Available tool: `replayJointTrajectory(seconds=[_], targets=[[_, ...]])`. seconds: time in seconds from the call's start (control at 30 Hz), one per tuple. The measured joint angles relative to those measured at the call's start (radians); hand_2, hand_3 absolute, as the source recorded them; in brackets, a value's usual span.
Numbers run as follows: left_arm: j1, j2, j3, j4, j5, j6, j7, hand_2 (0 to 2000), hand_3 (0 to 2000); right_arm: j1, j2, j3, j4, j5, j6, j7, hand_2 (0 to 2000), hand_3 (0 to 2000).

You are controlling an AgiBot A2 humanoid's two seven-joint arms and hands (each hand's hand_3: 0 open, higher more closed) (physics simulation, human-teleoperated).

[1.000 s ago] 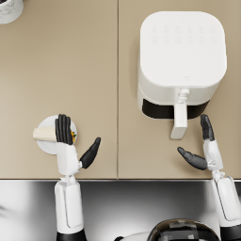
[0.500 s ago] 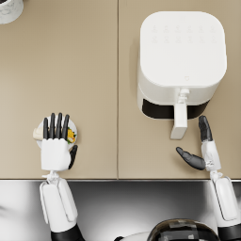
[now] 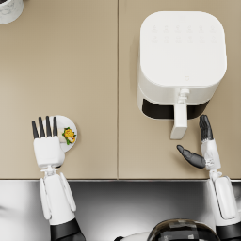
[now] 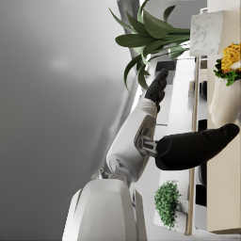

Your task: Pick up the chicken rolls and place it into the air fryer

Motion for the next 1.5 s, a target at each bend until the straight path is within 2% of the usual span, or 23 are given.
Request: replayJointTrajectory(seconds=[0.17, 0.5, 0.53, 0.57, 0.6, 0.7, 0.77, 0.87, 1.0, 1.1, 1.4, 1.5], targets=[[0.029, 0.000, 0.021, 0.096, 0.018, 0.001, -0.004, 0, 0, 0.003, -0.011, -0.003, -0.008, 0.000, 0.000, 0.000, 0, 0], [0.086, -0.001, 0.060, 0.223, 0.022, 0.070, -0.006, 0, 0, 0.022, -0.036, -0.009, -0.038, 0.000, 0.000, 0.000, 0, 0], [0.093, -0.001, 0.064, 0.239, 0.022, 0.086, -0.013, 1361, 327, 0.023, -0.038, -0.009, -0.040, 0.000, 0.000, 0.000, 0, 0], [0.100, -0.001, 0.068, 0.264, 0.022, 0.085, -0.021, 2000, 653, 0.024, -0.041, -0.009, -0.042, 0.000, 0.000, 0.000, 0, 0], [0.111, -0.001, 0.071, 0.292, 0.022, 0.084, -0.025, 2000, 980, 0.025, -0.043, -0.010, -0.043, 0.000, 0.000, 0.000, 0, 0], [0.157, -0.004, 0.079, 0.376, 0.022, 0.174, -0.036, 2000, 1960, 0.025, -0.048, -0.002, -0.042, 0.000, 0.000, 0.000, 0, 0], [0.186, -0.005, 0.084, 0.431, 0.022, 0.204, -0.040, 2000, 2000, 0.020, -0.050, 0.004, -0.043, 0.000, 0.000, 0.000, 0, 0], [0.203, -0.005, 0.093, 0.444, 0.022, 0.197, -0.024, 2000, 2000, 0.020, -0.055, 0.016, -0.061, 0.000, 0.000, 0.000, 0, 0], [0.180, 0.002, 0.100, 0.340, 0.022, 0.355, 0.108, 2000, 2000, 0.033, -0.067, 0.032, -0.105, 0.000, 0.000, 0.000, 0, 0], [0.164, 0.006, 0.103, 0.224, 0.021, 0.400, 0.150, 2000, 2000, 0.050, -0.078, 0.040, -0.145, 0.000, 0.000, 0.000, 0, 0], [0.145, 0.013, 0.142, -0.089, 0.021, 0.419, 0.175, 2000, 2000, 0.090, -0.107, 0.085, -0.262, 0.000, -0.004, 0.000, 0, 0], [0.152, 0.015, 0.165, -0.140, 0.020, 0.418, 0.175, 2000, 2000, 0.111, -0.113, 0.103, -0.281, 0.002, -0.051, 0.000, 0, 0]])
